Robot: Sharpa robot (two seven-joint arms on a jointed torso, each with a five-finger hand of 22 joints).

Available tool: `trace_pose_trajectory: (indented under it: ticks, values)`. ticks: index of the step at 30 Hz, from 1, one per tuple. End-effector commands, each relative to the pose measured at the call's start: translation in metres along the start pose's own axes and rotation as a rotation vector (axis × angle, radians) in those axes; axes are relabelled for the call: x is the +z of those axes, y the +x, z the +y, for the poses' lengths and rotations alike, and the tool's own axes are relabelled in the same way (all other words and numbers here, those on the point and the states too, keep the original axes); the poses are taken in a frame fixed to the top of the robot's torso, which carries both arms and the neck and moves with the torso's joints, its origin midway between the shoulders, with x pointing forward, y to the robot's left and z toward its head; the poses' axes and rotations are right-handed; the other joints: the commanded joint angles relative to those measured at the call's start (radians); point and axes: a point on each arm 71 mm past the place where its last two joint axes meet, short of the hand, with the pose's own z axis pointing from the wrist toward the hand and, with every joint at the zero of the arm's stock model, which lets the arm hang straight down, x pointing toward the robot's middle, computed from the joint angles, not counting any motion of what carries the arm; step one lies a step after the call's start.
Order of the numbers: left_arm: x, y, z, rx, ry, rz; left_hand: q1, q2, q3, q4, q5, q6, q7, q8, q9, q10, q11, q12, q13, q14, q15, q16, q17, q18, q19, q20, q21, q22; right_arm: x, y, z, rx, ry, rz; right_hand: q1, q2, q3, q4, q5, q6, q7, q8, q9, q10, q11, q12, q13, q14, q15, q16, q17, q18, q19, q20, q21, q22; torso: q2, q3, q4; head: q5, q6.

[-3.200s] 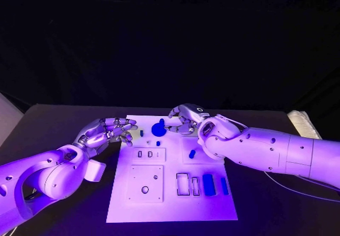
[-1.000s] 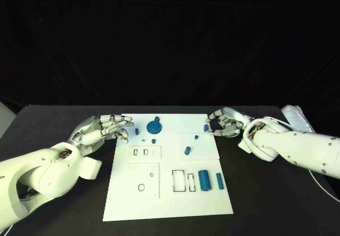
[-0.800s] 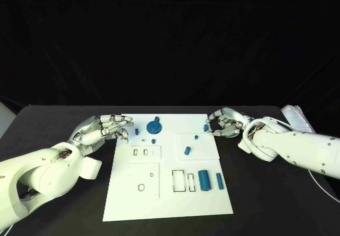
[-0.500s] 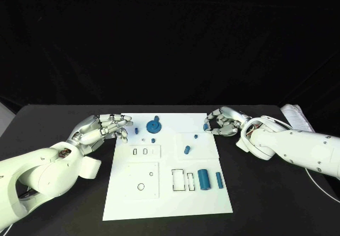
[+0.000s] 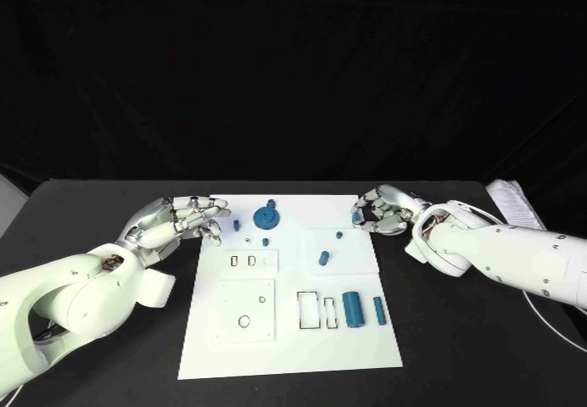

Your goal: Assemble the parts on the task board

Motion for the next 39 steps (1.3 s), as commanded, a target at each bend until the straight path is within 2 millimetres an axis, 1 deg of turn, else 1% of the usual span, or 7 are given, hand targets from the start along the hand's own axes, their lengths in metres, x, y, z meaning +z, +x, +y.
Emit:
trace_pose_trajectory:
  ticks: [1, 13, 23, 27, 33, 38, 39]
  values:
    - [0.000, 0.002, -0.001, -0.005, 0.009, 0.017, 0.007, 0.005, 0.001, -0.004, -0.005, -0.007, 0.020, -0.002, 0.001, -0.005, 0.002, 0.005, 0.001, 0.002, -0.003, 0.005, -0.001, 0.007, -0.006, -0.003, 0.003, 0.001, 0.000, 0.002, -0.001, -0.010, 0.007, 0.004, -0.002, 0.007, 0.010, -0.001, -0.003, 0.009, -0.002, 0.005, -0.001, 0.012, -0.005, 0.005, 0.163, 0.107, -0.008, 0.006, 0.263, -0.007, 0.105, -0.009, 0.004, 0.263, 0.000, -0.0001, 0.0001, 0.000, -0.001]
    - [0.000, 0.001, -0.001, -0.004, 0.008, 0.015, 0.007, 0.005, 0.001, -0.004, -0.005, -0.007, 0.020, -0.002, 0.001, -0.005, 0.002, 0.005, 0.001, 0.002, -0.003, 0.005, -0.001, 0.007, -0.006, -0.003, 0.003, 0.001, 0.000, 0.000, -0.001, -0.019, 0.006, -0.019, -0.008, 0.016, 0.051, -0.009, -0.002, 0.056, -0.021, 0.040, 0.006, 0.019, -0.022, 0.009, 0.168, 0.107, -0.022, 0.006, 0.263, -0.007, 0.105, -0.022, 0.004, 0.263, -0.001, 0.0012, -0.0014, 0.003, -0.001]
    - [0.000, 0.001, -0.001, -0.004, 0.008, 0.015, 0.007, 0.005, 0.001, -0.004, -0.005, -0.007, 0.020, -0.002, 0.001, -0.005, 0.002, 0.005, 0.001, 0.002, -0.003, 0.005, -0.001, 0.007, -0.006, -0.003, 0.003, 0.001, -0.001, -0.003, 0.004, -0.018, -0.018, -0.078, -0.010, 0.022, 0.068, -0.017, -0.009, 0.069, -0.029, 0.057, 0.011, 0.022, -0.030, 0.010, 0.170, 0.107, -0.029, 0.006, 0.263, -0.007, 0.105, -0.029, 0.004, 0.263, 0.000, 0.0011, -0.0009, 0.003, 0.001]
    - [0.000, 0.000, -0.001, -0.003, 0.007, 0.013, 0.007, 0.005, 0.001, -0.004, -0.005, -0.007, 0.020, -0.002, 0.001, -0.005, 0.002, 0.005, 0.001, 0.002, -0.003, 0.005, -0.001, 0.007, -0.006, -0.003, 0.003, 0.001, -0.003, -0.005, 0.007, -0.015, -0.020, -0.100, -0.013, 0.025, 0.073, -0.019, -0.016, 0.073, -0.032, 0.063, 0.014, 0.023, -0.032, 0.010, 0.170, 0.107, -0.032, 0.006, 0.263, -0.007, 0.105, -0.031, 0.004, 0.263, -0.002, 0.0000, -0.0011, 0.000, 0.003]
    - [0.000, 0.000, 0.000, -0.002, 0.006, 0.010, 0.007, 0.005, 0.001, -0.004, -0.005, -0.007, 0.020, -0.002, 0.001, -0.005, 0.002, 0.005, 0.001, 0.002, -0.003, 0.005, -0.001, 0.007, -0.006, -0.003, 0.003, 0.001, -0.003, -0.015, 0.021, -0.003, -0.021, -0.134, -0.015, 0.026, 0.075, -0.020, -0.018, 0.073, -0.033, 0.065, 0.014, 0.023, -0.033, 0.010, 0.170, 0.107, -0.033, 0.006, 0.263, -0.007, 0.105, -0.032, 0.004, 0.263, -0.005, 0.0000, -0.0040, 0.003, 0.009]
    - [0.001, -0.001, 0.000, 0.000, 0.003, 0.006, 0.006, 0.005, 0.001, -0.004, -0.005, -0.008, 0.021, -0.002, 0.002, -0.006, 0.002, 0.006, 0.001, 0.002, -0.002, 0.006, -0.002, 0.007, -0.007, -0.003, 0.006, 0.002, -0.001, -0.020, 0.043, 0.009, -0.022, -0.145, -0.023, 0.029, 0.080, -0.019, -0.028, 0.071, -0.035, 0.070, 0.015, 0.022, -0.035, 0.008, 0.169, 0.107, -0.035, 0.006, 0.263, -0.007, 0.105, -0.035, 0.004, 0.263, -0.013, -0.0026, -0.0090, 0.009, 0.006]
    - [0.001, -0.001, 0.000, 0.000, 0.002, 0.005, 0.006, 0.005, 0.001, -0.004, -0.005, -0.008, 0.021, -0.002, 0.002, -0.006, 0.002, 0.006, 0.001, 0.002, -0.002, 0.006, -0.002, 0.007, -0.007, -0.003, 0.006, 0.002, -0.001, -0.019, 0.049, 0.012, -0.024, -0.144, -0.023, 0.029, 0.080, -0.019, -0.028, 0.071, -0.035, 0.070, 0.015, 0.022, -0.035, 0.008, 0.169, 0.107, -0.035, 0.006, 0.263, -0.007, 0.105, -0.035, 0.004, 0.263, -0.014, -0.0024, -0.0095, 0.011, 0.006]
